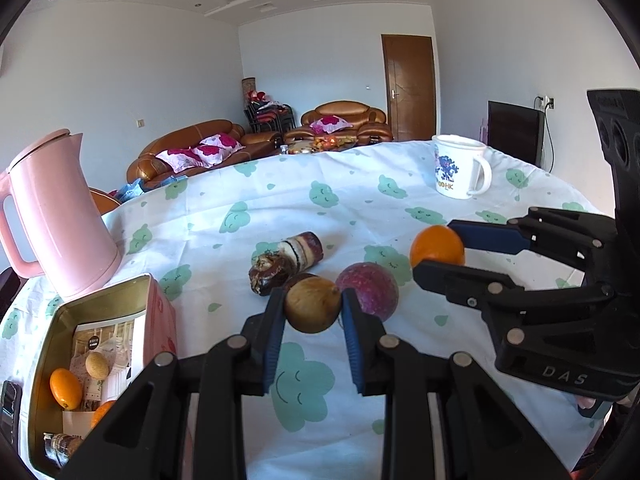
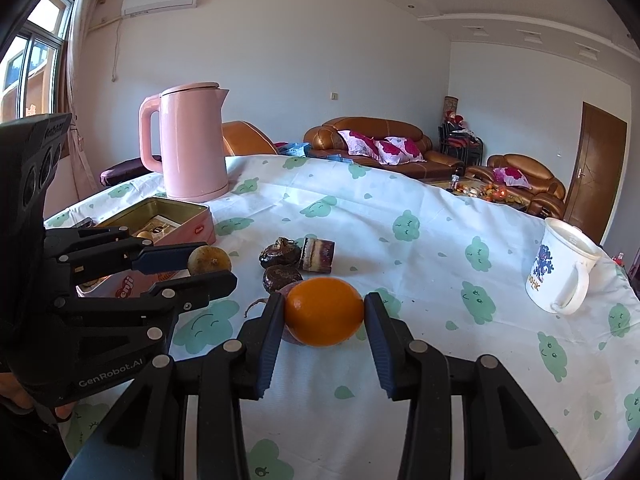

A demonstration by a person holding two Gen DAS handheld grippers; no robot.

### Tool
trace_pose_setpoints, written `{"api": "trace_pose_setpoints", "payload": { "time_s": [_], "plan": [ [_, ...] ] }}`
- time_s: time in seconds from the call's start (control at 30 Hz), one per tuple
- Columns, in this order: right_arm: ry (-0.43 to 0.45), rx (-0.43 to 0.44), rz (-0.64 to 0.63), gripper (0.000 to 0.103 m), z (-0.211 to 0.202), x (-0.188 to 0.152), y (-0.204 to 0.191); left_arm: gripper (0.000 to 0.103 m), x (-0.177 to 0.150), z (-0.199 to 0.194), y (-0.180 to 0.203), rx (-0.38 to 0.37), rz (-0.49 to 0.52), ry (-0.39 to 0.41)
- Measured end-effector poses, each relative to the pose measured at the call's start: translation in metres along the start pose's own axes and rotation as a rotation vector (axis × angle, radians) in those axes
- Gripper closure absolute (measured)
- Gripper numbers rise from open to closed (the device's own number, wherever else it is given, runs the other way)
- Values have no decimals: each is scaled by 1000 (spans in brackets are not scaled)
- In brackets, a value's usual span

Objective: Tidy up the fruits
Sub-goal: 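Lift the yellow-brown fruit with the left tool while the right lifts the orange toward the tin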

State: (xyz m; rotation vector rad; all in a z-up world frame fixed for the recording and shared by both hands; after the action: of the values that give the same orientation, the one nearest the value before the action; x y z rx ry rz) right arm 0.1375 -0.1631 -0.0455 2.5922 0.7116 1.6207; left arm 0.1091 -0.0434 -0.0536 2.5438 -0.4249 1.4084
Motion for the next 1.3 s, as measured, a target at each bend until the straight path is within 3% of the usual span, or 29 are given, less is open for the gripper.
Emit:
{"api": "trace_pose_setpoints", "payload": {
  "time_s": [1.3],
  "plan": [
    [164,10,-16,60,-35,-4,-4,73,-1,-24,5,63,28,119]
  ]
}}
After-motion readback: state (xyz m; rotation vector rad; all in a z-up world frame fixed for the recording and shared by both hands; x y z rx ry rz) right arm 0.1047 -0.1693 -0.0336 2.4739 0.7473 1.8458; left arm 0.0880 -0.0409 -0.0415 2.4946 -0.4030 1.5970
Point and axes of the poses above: each gripper's, at about its wrist camera, not at the fingertips, and z roughly the way its jaws point, y to its right, x to its top, the point moved 1 cm from there along z, roughly the way its jaws point, and after that the axes turned 14 degrees about -x, right-handed, at the moved point
